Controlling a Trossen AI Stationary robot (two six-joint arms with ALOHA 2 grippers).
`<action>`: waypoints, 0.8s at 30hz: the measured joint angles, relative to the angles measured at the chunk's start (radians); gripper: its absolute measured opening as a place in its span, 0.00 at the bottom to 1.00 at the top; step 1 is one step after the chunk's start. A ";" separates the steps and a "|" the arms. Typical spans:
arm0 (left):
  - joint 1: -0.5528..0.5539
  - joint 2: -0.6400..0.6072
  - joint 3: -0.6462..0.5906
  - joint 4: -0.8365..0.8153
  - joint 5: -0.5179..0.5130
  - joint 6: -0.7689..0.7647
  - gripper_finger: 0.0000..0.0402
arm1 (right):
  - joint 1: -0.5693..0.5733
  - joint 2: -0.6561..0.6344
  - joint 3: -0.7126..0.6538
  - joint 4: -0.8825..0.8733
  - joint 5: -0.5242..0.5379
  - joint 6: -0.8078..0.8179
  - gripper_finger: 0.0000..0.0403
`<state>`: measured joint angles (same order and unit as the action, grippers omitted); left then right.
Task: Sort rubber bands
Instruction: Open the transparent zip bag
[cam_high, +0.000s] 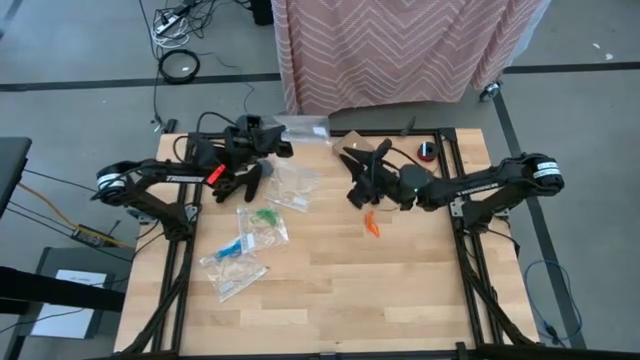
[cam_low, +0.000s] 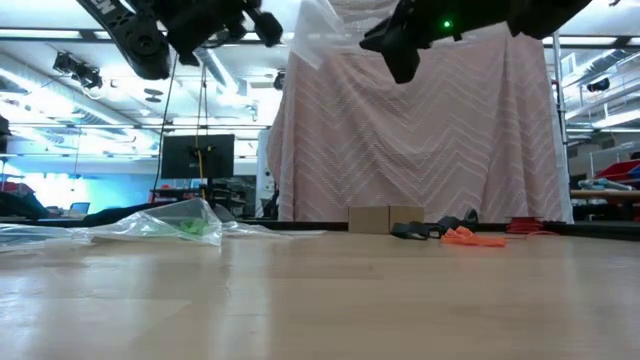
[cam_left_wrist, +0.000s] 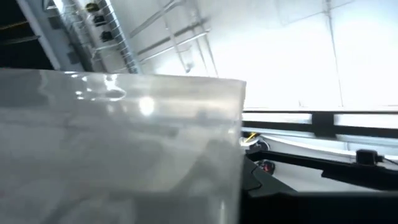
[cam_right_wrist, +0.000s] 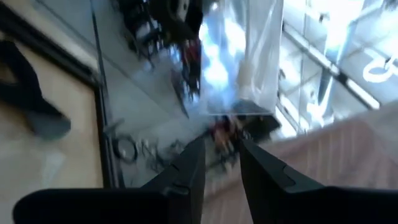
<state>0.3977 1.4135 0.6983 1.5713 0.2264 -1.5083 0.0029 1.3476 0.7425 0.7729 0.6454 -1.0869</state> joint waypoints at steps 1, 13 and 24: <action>0.000 -0.008 0.000 0.000 -0.002 0.010 0.00 | -0.011 0.000 0.000 0.012 -0.042 -0.013 0.22; -0.067 -0.014 0.000 0.000 -0.082 0.039 0.00 | -0.122 0.009 0.000 0.136 -0.266 -0.104 0.21; -0.127 -0.015 0.019 -0.001 -0.136 0.072 0.00 | -0.161 0.109 0.021 0.230 -0.392 -0.152 0.21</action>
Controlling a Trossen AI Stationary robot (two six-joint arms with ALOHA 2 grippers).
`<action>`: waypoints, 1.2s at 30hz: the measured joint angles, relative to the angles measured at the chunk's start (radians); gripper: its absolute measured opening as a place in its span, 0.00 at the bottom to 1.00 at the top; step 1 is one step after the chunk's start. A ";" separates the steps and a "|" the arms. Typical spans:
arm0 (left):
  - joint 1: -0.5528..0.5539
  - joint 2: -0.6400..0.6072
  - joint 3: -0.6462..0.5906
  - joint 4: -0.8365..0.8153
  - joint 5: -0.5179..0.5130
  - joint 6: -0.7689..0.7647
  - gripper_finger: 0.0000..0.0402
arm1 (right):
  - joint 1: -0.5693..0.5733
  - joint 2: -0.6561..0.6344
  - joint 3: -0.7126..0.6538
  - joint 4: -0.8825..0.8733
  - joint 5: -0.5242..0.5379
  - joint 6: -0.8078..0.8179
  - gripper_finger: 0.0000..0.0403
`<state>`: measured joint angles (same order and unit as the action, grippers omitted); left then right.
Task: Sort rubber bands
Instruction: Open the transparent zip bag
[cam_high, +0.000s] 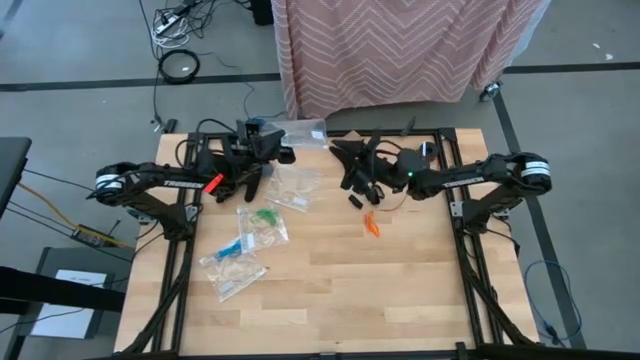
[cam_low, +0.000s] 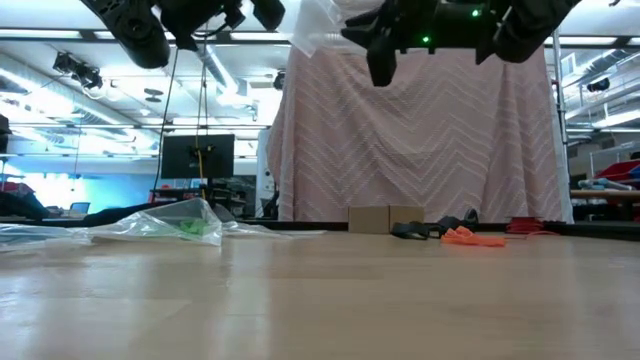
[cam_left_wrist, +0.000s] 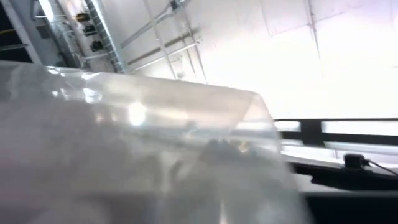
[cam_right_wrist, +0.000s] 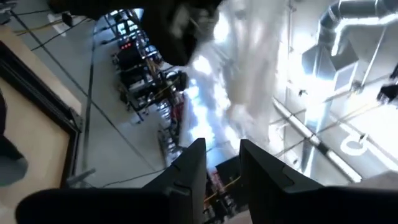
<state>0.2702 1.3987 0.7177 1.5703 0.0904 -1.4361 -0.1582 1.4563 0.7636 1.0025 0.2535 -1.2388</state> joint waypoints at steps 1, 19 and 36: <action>-0.005 0.000 0.006 0.001 0.001 0.012 0.00 | 0.002 0.017 0.006 0.021 0.000 -0.016 0.21; -0.036 0.000 0.041 0.000 0.040 0.049 0.00 | 0.007 0.106 0.040 0.256 0.029 -0.159 0.20; -0.036 0.000 0.039 -0.048 0.043 0.100 0.00 | 0.017 0.109 0.039 0.325 -0.154 -0.168 0.20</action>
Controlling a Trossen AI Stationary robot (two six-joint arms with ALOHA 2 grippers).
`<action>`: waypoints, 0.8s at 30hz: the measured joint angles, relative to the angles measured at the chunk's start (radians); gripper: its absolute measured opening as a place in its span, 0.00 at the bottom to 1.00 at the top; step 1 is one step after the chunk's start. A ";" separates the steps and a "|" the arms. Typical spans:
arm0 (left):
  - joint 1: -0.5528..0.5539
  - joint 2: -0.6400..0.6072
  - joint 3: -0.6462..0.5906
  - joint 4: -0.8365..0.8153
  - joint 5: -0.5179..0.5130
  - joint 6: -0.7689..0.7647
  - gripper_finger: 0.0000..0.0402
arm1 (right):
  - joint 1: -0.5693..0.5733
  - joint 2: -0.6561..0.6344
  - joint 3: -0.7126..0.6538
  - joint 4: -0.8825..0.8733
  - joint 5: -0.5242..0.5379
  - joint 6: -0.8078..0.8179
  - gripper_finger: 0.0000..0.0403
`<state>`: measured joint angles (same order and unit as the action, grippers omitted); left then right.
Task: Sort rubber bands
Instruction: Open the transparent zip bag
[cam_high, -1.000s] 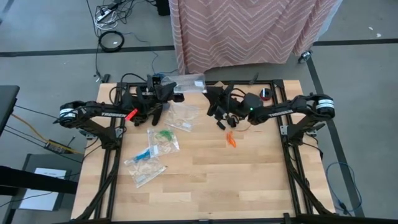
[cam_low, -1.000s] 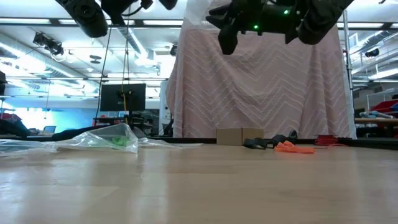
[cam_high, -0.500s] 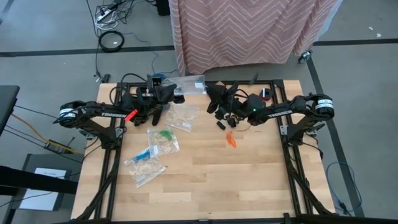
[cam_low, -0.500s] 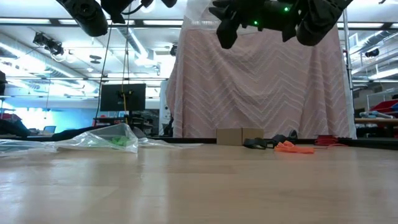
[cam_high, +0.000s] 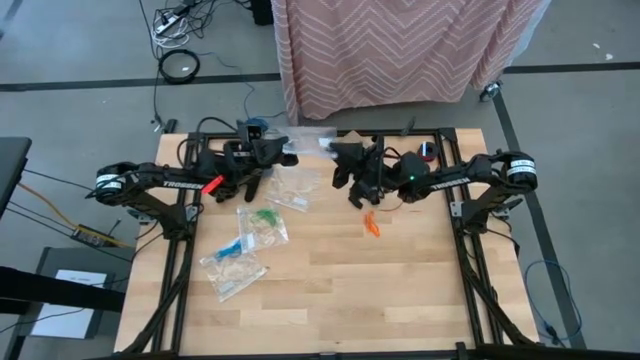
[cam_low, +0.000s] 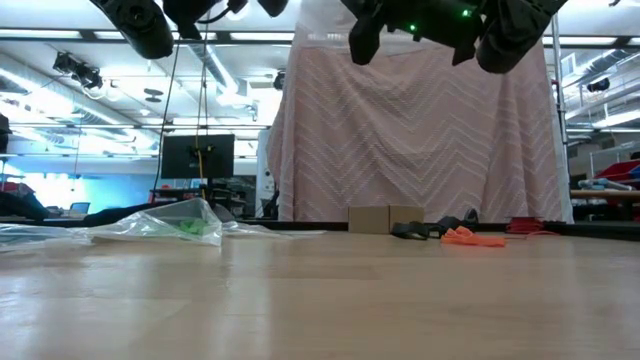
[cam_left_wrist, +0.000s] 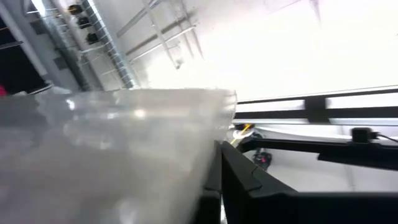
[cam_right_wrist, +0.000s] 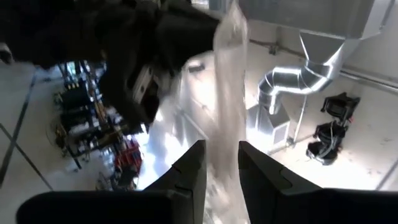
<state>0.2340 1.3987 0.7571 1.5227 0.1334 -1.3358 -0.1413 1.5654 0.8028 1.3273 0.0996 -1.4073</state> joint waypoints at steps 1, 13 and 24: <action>0.000 0.000 0.000 -0.014 0.000 0.001 0.00 | 0.005 0.000 0.000 0.000 -0.002 -0.001 0.19; 0.000 0.001 0.000 -0.051 -0.008 0.020 0.00 | 0.018 0.000 0.000 0.000 0.112 0.023 0.07; -0.006 0.001 0.000 -0.033 0.009 0.007 0.00 | -0.013 0.001 0.000 -0.014 0.166 0.059 0.07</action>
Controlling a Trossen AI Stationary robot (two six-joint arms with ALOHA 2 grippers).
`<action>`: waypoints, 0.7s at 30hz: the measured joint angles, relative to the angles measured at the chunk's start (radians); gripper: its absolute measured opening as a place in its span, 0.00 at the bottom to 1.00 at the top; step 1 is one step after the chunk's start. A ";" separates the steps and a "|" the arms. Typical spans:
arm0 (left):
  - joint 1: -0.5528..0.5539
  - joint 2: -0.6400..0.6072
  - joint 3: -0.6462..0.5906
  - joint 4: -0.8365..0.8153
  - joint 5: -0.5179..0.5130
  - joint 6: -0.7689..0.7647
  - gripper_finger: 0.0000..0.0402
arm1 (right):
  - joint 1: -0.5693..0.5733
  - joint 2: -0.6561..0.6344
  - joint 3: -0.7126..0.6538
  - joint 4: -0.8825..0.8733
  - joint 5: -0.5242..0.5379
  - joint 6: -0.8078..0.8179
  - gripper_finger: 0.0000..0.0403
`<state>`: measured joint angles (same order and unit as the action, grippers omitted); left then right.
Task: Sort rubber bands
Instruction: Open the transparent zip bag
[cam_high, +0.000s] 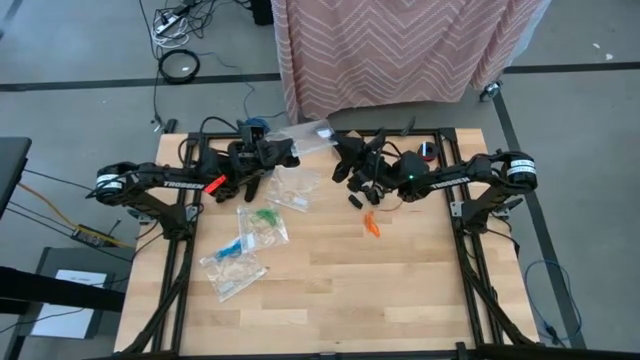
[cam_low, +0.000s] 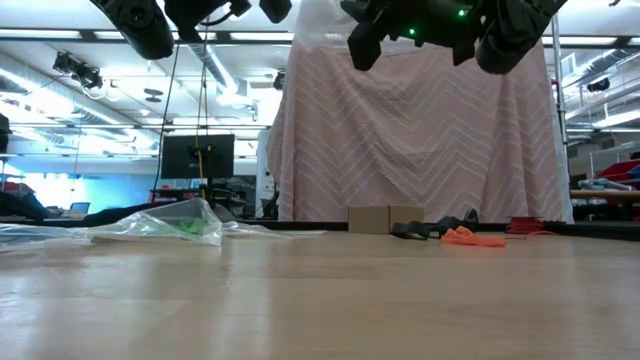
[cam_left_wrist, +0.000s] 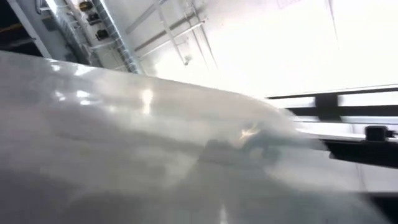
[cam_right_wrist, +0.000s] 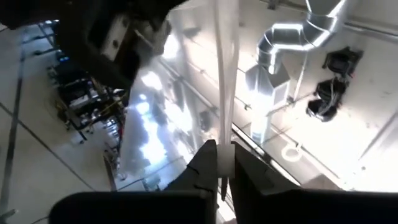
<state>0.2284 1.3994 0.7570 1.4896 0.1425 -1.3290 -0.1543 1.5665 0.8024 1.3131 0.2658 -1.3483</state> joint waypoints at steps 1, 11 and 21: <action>-0.002 0.000 0.000 0.011 0.001 -0.005 0.00 | 0.000 0.000 0.000 -0.002 -0.002 0.001 0.10; -0.016 -0.001 0.000 0.017 0.001 -0.006 0.00 | -0.004 0.000 0.000 0.001 -0.008 0.006 0.02; -0.028 0.000 0.000 -0.049 -0.018 0.019 0.00 | 0.003 0.000 0.000 -0.001 0.022 0.090 0.00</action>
<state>0.2005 1.3990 0.7570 1.4408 0.1243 -1.3098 -0.1516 1.5665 0.8024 1.3123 0.2874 -1.2581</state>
